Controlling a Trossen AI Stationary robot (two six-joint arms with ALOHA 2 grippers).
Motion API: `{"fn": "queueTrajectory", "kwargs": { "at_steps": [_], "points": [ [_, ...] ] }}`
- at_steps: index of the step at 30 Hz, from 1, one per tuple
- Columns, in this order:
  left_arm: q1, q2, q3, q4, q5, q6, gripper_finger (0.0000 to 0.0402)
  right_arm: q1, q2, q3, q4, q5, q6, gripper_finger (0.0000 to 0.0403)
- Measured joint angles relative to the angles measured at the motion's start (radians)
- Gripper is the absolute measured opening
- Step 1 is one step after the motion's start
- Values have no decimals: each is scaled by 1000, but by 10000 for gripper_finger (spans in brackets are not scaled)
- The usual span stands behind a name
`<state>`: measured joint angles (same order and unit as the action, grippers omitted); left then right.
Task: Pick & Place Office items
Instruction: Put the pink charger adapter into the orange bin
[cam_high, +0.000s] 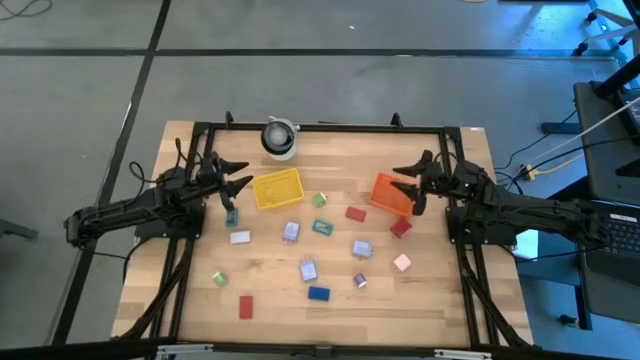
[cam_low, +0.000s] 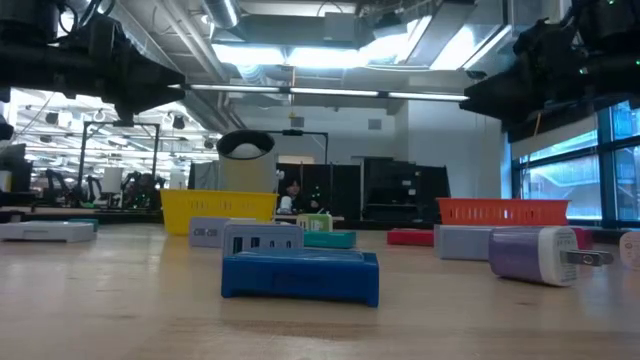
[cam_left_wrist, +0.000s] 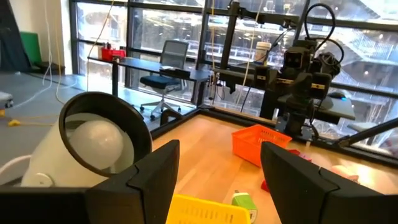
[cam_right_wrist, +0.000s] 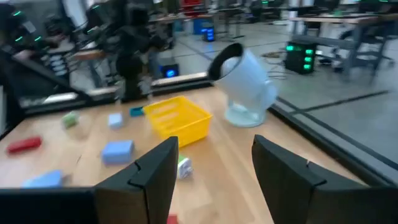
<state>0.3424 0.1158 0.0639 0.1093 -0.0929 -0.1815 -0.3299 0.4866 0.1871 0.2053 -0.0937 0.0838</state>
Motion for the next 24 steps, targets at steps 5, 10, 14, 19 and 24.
{"fn": "queueTrajectory", "kwargs": {
  "at_steps": [5,10,14,19,24],
  "points": [
    [0,1,0,-40,10,-58,222,6,17,191,-332,106,62,206],
    [0,20,0,-61,-11,-59,222,79,91,394,-541,253,176,206],
    [0,36,11,-66,-10,-59,222,117,167,497,-744,312,370,206],
    [0,66,66,-62,30,-52,222,189,275,588,-926,288,459,206],
    [0,96,110,-65,87,-18,222,298,361,647,-932,237,362,206]
  ]
}}
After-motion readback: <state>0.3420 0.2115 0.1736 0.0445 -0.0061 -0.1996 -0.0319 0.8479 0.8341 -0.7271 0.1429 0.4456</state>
